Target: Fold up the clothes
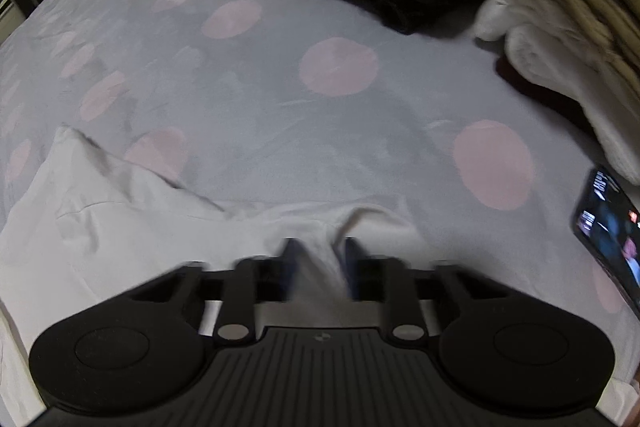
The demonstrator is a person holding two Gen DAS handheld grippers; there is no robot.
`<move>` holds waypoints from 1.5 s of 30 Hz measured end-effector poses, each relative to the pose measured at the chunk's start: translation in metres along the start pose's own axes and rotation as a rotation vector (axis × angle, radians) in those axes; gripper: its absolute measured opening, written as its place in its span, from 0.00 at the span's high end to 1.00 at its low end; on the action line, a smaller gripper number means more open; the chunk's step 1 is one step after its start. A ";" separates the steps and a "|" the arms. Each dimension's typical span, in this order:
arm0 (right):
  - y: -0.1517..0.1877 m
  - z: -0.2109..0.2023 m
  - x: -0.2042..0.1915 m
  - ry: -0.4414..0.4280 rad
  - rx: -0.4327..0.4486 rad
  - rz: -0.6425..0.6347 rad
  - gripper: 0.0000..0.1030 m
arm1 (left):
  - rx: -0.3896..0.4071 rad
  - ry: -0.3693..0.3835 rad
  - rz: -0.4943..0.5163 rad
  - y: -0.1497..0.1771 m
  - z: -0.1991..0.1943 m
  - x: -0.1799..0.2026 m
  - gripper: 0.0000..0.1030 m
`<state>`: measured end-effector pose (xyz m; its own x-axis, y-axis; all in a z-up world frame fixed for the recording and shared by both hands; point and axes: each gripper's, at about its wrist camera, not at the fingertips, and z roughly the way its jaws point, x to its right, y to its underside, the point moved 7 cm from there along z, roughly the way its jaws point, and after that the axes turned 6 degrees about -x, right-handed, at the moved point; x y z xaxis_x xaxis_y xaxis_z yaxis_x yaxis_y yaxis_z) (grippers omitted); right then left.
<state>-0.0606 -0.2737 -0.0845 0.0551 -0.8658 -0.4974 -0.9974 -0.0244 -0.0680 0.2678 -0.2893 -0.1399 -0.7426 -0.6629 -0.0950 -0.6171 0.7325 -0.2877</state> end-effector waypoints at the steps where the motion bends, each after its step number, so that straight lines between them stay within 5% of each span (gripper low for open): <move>1: 0.000 -0.005 -0.001 -0.001 0.004 -0.010 0.98 | 0.000 0.013 -0.005 -0.001 0.000 -0.002 0.97; 10: -0.005 -0.076 0.013 0.009 0.027 -0.079 0.98 | 0.031 0.064 -0.052 -0.021 -0.035 -0.019 0.99; 18: -0.019 -0.117 0.066 0.142 -0.033 -0.142 0.98 | 0.017 0.088 -0.103 -0.033 -0.037 -0.021 0.99; 25: -0.014 -0.119 0.093 0.073 -0.127 -0.108 0.98 | -0.006 0.157 -0.230 -0.035 -0.025 -0.031 0.99; 32: -0.017 -0.115 0.110 0.130 -0.129 -0.117 0.98 | -0.027 0.273 -0.426 -0.033 -0.010 -0.048 0.99; 38: -0.020 -0.099 0.123 0.146 -0.158 -0.107 0.98 | -0.002 0.256 -0.416 -0.034 -0.008 -0.043 0.99; 43: -0.021 -0.100 0.126 0.158 -0.157 -0.103 0.87 | 0.037 0.236 -0.366 -0.037 -0.018 -0.034 0.96; 45: -0.024 -0.107 0.125 0.165 -0.132 -0.104 0.74 | 0.052 0.228 -0.346 -0.038 -0.023 -0.031 0.81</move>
<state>-0.0346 -0.4346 -0.0525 0.1606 -0.9250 -0.3444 -0.9848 -0.1736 0.0073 0.3081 -0.2934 -0.1045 -0.5364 -0.8127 0.2276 -0.8304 0.4600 -0.3143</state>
